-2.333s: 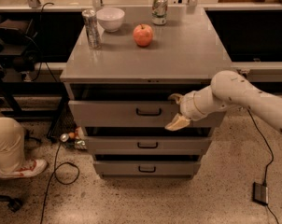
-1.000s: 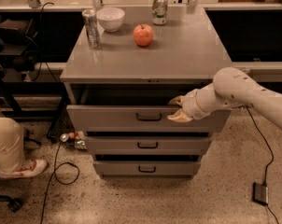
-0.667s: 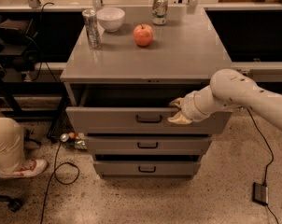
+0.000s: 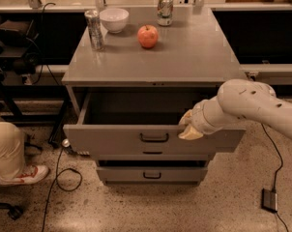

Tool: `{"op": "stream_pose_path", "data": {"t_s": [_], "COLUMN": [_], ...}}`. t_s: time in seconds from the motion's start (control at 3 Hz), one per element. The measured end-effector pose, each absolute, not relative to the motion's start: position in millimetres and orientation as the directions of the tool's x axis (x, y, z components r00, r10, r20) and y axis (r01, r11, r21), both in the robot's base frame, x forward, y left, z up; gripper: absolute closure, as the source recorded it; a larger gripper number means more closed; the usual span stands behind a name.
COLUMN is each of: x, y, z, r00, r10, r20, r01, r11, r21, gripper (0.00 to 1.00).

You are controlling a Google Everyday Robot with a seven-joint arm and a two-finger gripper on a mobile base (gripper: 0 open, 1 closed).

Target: Open top drawer

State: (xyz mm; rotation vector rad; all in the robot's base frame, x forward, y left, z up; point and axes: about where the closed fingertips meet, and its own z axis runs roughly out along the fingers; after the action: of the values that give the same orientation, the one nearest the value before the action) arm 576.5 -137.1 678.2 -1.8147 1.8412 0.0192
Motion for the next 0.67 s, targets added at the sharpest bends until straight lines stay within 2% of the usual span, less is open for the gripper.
{"op": "stream_pose_path", "data": {"t_s": [0.33, 0.67], "x": [577, 548], "y": [-137, -138], "z": [679, 673], "r00": [0.062, 0.024], "r10": [-0.921, -0.923], "r20": [-0.386, -0.384], "r01": [-0.928, -0.930], "r11": [0.089, 0.120], "r21": [-0.361, -0.348], "gripper": [1.00, 1.00]}}
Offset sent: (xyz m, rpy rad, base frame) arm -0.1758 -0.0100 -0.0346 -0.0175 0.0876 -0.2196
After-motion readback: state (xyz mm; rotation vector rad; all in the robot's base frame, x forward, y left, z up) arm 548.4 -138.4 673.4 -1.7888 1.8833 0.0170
